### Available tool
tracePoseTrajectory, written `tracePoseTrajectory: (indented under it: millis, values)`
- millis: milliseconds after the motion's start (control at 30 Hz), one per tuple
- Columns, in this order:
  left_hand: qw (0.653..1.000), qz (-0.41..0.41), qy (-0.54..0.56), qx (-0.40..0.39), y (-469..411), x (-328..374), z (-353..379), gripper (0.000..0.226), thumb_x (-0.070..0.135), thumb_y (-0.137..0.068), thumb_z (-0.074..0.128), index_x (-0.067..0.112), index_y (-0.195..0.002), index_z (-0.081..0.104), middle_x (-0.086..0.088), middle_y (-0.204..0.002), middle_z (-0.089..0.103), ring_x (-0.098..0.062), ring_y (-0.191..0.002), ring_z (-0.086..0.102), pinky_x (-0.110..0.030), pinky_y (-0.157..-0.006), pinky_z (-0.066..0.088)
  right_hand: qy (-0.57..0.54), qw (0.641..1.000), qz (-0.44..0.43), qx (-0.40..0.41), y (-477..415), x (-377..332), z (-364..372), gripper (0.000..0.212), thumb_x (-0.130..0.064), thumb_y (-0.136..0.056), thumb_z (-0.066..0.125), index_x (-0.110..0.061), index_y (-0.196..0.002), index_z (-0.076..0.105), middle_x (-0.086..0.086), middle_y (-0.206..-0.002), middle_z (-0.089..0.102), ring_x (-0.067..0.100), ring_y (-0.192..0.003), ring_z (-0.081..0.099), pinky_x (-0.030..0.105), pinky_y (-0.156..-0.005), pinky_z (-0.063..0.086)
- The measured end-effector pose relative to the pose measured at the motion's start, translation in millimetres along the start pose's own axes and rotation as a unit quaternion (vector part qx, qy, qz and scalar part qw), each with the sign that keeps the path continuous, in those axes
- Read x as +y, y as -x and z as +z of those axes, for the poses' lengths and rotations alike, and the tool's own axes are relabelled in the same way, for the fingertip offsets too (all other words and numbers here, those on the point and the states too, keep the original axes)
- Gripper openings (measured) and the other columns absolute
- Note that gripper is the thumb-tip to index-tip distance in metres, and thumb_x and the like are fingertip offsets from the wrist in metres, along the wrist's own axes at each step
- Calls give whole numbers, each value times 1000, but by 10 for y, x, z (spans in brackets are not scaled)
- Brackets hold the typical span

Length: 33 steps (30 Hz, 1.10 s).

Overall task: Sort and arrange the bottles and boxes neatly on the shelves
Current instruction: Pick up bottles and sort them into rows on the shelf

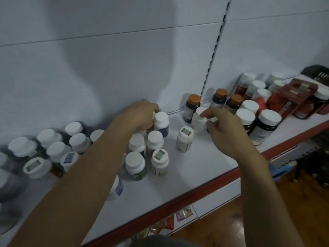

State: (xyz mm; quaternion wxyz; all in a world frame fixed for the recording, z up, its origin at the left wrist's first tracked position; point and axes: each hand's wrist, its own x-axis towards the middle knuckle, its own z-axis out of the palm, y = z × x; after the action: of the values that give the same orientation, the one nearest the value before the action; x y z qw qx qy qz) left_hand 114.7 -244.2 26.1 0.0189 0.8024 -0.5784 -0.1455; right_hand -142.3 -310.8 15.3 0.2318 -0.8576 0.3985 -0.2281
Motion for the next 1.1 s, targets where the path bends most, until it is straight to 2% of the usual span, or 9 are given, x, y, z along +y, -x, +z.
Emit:
tracePoseTrajectory:
  millis: [133,233,367,467,533,633,800,967,1100]
  values:
    - [998,-1,35,57,47,-38,-54,36,8,-93,60,26,-124,62,-8,-126,54,-29,-114,55,-38,-95,45,-14,1000,-2,-5,-28,31,92,28,-7,-99,55,-22,-121,64,-7,-110,56,6,-85,55,18,-76,39]
    - [986,15,92,140,229,-64,-254,34,11,-96,57,28,-124,60,-7,-122,54,-28,-107,56,-42,-94,48,-16,1000,2,-11,-83,47,135,28,-17,-96,65,-25,-123,63,-10,-109,57,3,-79,58,13,-70,40]
    - [967,36,153,200,552,-27,-376,30,17,-98,58,34,-124,59,-1,-119,54,-20,-99,55,-36,-85,44,-26,988,-25,-153,-138,-4,201,48,-44,-89,73,-34,-134,59,-16,-125,58,5,-80,65,20,-72,51]
    - [960,37,186,208,720,-16,-342,29,17,-100,57,33,-123,61,2,-116,52,-15,-95,51,-29,-84,38,-34,980,-52,-191,-182,-51,297,35,-41,-94,66,-38,-129,61,-22,-124,58,-7,-81,59,16,-68,44]
    - [958,32,194,207,792,-49,-337,28,18,-100,56,33,-124,61,2,-116,51,-14,-95,50,-28,-85,38,-44,981,-59,-180,-198,-71,357,24,-31,-102,56,-36,-124,64,-19,-122,61,-11,-85,56,12,-70,41]
    - [953,21,202,223,868,-139,-381,27,19,-101,56,35,-122,61,3,-115,50,-13,-95,50,-26,-85,37,-33,985,-58,-158,-205,-75,410,22,-28,-105,49,-32,-117,68,-13,-117,64,0,-94,57,11,-73,43]
    - [947,13,219,236,935,-251,-417,28,19,-102,55,37,-123,60,4,-119,51,-13,-95,51,-20,-81,36,9,989,-33,-145,-181,-139,400,15,-37,-93,69,-34,-106,65,-7,-102,61,9,-86,60,21,-65,44]
    - [936,5,243,252,1114,-483,-420,21,21,-101,55,36,-115,61,3,-117,58,-6,-86,55,-16,-71,38,32,995,-88,-43,-160,-330,110,8,-24,-95,67,-31,-99,64,-4,-96,64,9,-81,59,15,-65,42]
    - [919,-50,253,298,1476,-839,-488,9,35,-102,53,35,-106,60,10,-99,61,-3,-73,60,-15,-58,39,-65,988,-142,7,-199,-805,76,4,-26,-99,63,-27,-95,61,-1,-90,67,17,-76,61,30,-66,48]
